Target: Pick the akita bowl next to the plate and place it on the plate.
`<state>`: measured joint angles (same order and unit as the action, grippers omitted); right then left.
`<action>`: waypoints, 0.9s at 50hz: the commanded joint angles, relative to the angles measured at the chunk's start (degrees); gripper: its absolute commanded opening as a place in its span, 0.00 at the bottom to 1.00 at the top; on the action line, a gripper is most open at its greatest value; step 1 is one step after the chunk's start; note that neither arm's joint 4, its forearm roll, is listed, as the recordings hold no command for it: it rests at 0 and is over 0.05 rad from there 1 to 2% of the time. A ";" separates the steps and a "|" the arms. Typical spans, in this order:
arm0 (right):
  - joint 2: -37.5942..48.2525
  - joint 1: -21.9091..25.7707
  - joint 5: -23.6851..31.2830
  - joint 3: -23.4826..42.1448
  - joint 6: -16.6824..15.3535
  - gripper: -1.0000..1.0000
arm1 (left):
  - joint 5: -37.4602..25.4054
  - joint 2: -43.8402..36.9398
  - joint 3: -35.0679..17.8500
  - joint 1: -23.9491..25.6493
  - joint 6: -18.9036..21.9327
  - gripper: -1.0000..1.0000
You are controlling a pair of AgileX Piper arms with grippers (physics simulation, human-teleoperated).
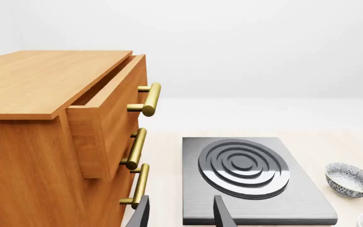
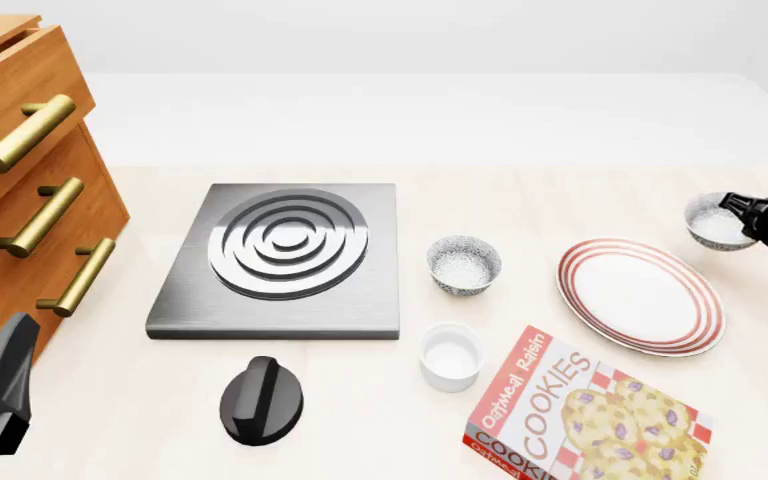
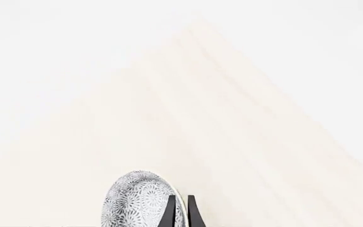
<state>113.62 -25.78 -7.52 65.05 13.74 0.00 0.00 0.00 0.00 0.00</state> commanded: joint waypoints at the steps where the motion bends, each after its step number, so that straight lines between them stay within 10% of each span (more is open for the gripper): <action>1: -2.45 1.02 2.39 0.55 2.72 0.00 | 0.00 0.00 0.00 0.00 0.00 1.00; 45: -12.40 11.77 10.48 -2.66 12.36 0.00 | 0.00 0.00 0.00 0.00 0.00 1.00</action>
<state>102.68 -15.75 2.16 63.07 24.44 0.00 0.00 0.00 0.00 0.00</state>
